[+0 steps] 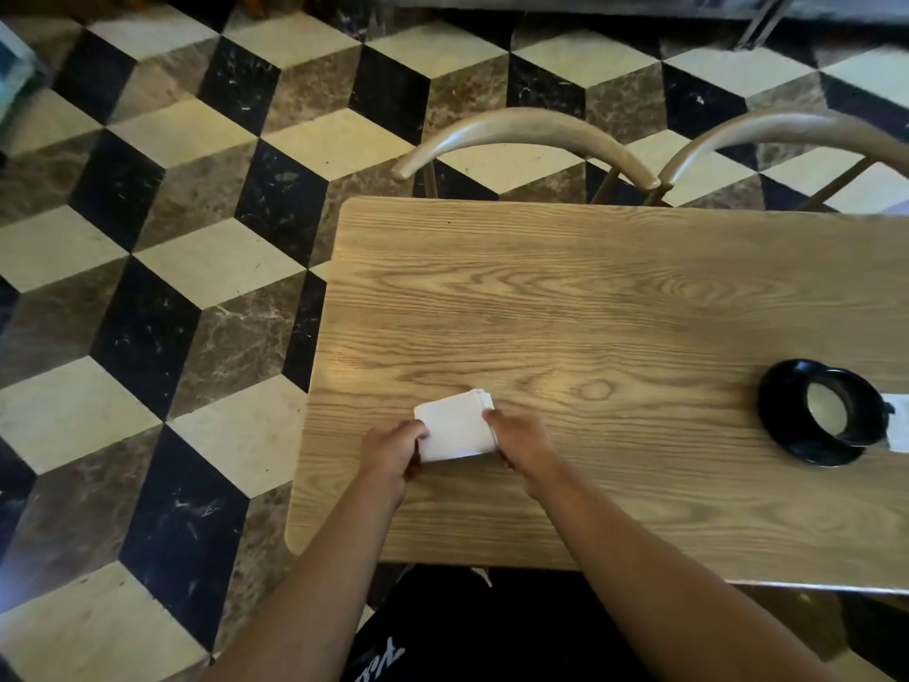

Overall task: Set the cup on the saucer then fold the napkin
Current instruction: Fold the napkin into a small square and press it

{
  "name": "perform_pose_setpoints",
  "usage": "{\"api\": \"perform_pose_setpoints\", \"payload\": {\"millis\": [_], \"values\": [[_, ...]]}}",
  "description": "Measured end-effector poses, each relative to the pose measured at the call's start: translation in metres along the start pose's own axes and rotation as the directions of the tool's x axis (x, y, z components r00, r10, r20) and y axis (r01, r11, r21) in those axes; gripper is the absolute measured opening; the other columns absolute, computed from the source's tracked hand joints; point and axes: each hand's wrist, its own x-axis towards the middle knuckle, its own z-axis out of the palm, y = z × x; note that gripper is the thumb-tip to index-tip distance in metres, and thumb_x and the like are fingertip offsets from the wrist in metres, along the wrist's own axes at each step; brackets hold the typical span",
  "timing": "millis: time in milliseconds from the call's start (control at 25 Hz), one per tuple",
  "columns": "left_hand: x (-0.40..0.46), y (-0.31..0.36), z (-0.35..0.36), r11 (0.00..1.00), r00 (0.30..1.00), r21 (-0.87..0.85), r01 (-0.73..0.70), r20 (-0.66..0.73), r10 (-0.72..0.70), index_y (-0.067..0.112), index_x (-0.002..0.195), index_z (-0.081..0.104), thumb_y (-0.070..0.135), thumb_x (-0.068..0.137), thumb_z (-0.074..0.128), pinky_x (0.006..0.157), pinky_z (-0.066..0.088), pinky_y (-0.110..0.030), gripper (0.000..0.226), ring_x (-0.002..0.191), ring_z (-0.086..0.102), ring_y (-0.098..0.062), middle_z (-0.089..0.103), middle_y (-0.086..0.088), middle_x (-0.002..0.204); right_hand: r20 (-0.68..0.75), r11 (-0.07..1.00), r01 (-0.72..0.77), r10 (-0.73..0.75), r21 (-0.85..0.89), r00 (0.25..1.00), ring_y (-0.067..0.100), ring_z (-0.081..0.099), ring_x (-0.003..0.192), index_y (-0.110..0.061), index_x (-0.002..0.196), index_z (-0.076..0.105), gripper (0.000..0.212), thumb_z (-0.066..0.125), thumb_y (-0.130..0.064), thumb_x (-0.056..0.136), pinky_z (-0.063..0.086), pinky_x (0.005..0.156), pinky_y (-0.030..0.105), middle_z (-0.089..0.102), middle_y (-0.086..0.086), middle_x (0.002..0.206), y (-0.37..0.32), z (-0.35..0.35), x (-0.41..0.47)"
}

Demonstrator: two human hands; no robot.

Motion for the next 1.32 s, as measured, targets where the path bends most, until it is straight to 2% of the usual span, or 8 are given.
{"api": "perform_pose_setpoints", "payload": {"millis": [200,360,560,720,800,960,1240,1320], "values": [[-0.008,-0.01,-0.014,0.979,0.99,-0.176,0.107,0.106,-0.089,0.004,0.1,0.071,0.016,0.085,0.076,0.063,0.054,-0.035,0.019,0.079,0.069,-0.031,0.074,-0.014,0.092,0.051,0.962,-0.057,0.045,0.267,0.998,0.017,0.053,0.05,-0.014,0.067,0.064,0.022,0.074,-0.018,0.087,0.037,0.048,0.029,0.059,0.002,0.058,0.016,0.009,-0.012],[-0.02,-0.01,-0.023,0.955,0.97,-0.251,0.157,0.222,-0.101,0.003,0.102,0.066,0.011,0.092,0.068,0.068,0.058,-0.043,0.013,0.082,0.069,-0.033,0.072,-0.017,0.095,0.165,0.926,-0.044,-0.02,0.375,0.986,0.018,0.057,0.06,-0.015,0.081,0.067,0.007,0.07,-0.016,0.087,0.036,0.048,0.025,0.063,0.007,0.074,0.021,0.014,-0.025],[-0.041,-0.01,-0.022,0.97,0.942,-0.209,0.125,0.331,-0.051,0.002,0.103,0.064,0.006,0.092,0.06,0.08,0.057,-0.049,0.012,0.086,0.066,-0.033,0.07,-0.017,0.094,0.146,0.88,-0.029,-0.046,0.474,0.988,0.015,0.058,0.065,-0.017,0.095,0.071,0.008,0.07,-0.014,0.088,0.038,0.05,0.025,0.067,0.003,0.078,0.03,-0.002,-0.042],[-0.055,-0.009,-0.008,0.98,0.925,-0.163,0.115,0.378,-0.045,0.001,0.111,0.062,0.011,0.094,0.063,0.099,0.053,-0.062,0.02,0.099,0.065,-0.037,0.069,-0.02,0.103,0.142,0.86,-0.046,-0.031,0.508,0.989,0.017,0.055,0.065,-0.012,0.09,0.075,0.005,0.072,-0.009,0.088,0.039,0.05,0.026,0.067,0.006,0.077,0.044,-0.027,-0.051],[-0.062,-0.009,0.002,0.984,0.921,-0.155,0.092,0.389,-0.025,0.002,0.108,0.062,0.013,0.095,0.064,0.093,0.056,-0.059,0.017,0.096,0.067,-0.037,0.071,-0.019,0.101,0.144,0.853,-0.037,-0.045,0.521,0.989,0.017,0.056,0.065,-0.01,0.091,0.076,0.006,0.071,-0.006,0.088,0.04,0.05,0.027,0.067,0.007,0.079,0.048,-0.041,-0.054],[-0.07,-0.01,0.025,0.989,0.927,-0.13,0.075,0.373,-0.021,0.003,0.109,0.064,0.011,0.094,0.064,0.057,0.061,-0.04,0.017,0.087,0.07,-0.033,0.073,-0.018,0.103,0.191,0.863,-0.005,-0.106,0.505,0.976,0.016,0.061,0.072,-0.012,0.101,0.075,0.016,0.067,-0.003,0.089,0.046,0.061,0.028,0.072,0.005,0.084,0.049,-0.07,-0.047],[-0.093,-0.033,0.114,1.0,0.951,-0.012,0.015,0.309,-0.01,-0.003,0.104,0.064,-0.004,0.09,0.056,0.067,0.058,-0.042,0.017,0.076,0.069,-0.032,0.07,-0.017,0.088,0.147,0.897,0.042,-0.119,0.441,0.982,0.016,0.068,0.078,-0.015,0.106,0.076,0.023,0.066,-0.003,0.089,0.051,0.07,0.031,0.079,0.002,0.089,0.078,-0.159,-0.014],[-0.105,-0.038,0.148,0.999,0.949,0.035,-0.01,0.316,-0.001,-0.005,0.11,0.066,-0.007,0.089,0.054,0.07,0.057,-0.042,0.024,0.076,0.069,-0.033,0.07,-0.018,0.089,0.127,0.908,0.054,-0.116,0.416,0.985,0.012,0.07,0.075,-0.016,0.108,0.076,0.023,0.066,-0.004,0.09,0.051,0.062,0.024,0.08,0.0,0.088,0.087,-0.193,-0.002]]}}
